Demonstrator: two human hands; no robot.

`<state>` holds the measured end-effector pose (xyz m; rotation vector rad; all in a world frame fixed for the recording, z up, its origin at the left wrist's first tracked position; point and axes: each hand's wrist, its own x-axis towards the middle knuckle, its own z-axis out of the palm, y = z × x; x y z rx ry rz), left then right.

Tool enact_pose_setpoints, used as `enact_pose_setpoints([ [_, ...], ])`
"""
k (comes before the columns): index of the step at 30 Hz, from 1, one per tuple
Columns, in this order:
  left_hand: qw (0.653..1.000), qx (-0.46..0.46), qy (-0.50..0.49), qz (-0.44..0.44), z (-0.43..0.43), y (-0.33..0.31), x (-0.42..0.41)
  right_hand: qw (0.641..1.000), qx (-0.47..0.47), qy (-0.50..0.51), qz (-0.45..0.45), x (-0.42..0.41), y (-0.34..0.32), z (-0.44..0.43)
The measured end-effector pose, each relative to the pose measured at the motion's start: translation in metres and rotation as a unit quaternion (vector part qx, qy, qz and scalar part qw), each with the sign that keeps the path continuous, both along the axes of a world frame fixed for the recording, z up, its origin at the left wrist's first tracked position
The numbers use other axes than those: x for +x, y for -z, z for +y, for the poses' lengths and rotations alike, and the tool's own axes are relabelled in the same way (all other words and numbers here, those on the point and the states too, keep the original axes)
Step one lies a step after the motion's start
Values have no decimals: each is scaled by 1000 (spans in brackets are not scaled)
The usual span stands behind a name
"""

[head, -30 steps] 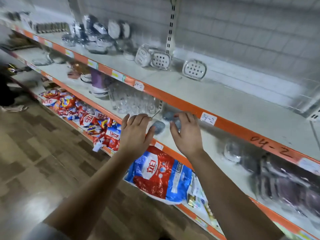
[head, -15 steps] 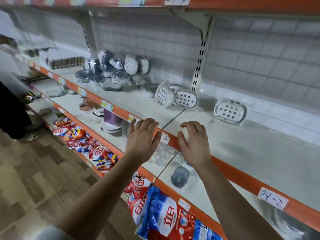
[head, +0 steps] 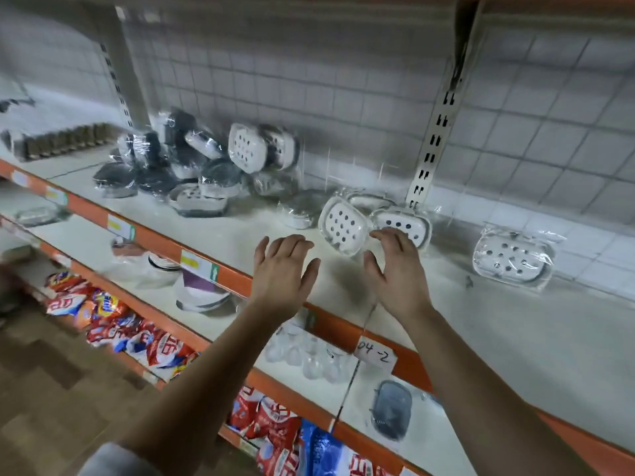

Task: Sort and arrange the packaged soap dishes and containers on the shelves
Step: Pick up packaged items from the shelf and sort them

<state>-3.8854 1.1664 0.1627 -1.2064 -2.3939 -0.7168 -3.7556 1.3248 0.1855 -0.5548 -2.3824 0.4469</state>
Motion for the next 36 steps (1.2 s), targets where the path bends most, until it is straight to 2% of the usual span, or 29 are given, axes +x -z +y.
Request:
enact_pose_setpoints([
  [6, 997, -17, 74, 4, 14, -2, -89, 991, -29, 125, -22, -62, 0, 10],
  [12, 989, -34, 145, -4, 24, 2, -146, 979, -27, 197, 42, -94, 15, 1],
  [16, 984, -33, 172, -17, 35, 5, -174, 968, -58, 233, 73, -109, 26, 0],
  [22, 980, -20, 195, -31, 44, 8, -186, 959, -50, 243, 133, -119, 25, -9],
  [26, 977, -10, 212, -32, 41, 9, -185, 960, 26, 241, 141, -115, 20, -18],
  [31, 976, -2, 215, -28, 38, 10, -182, 962, 103, 230, 107, -108, 24, -30],
  [36, 977, 12, 208, -52, 35, 9, -183, 978, 24, 199, 50, -111, 31, -45],
])
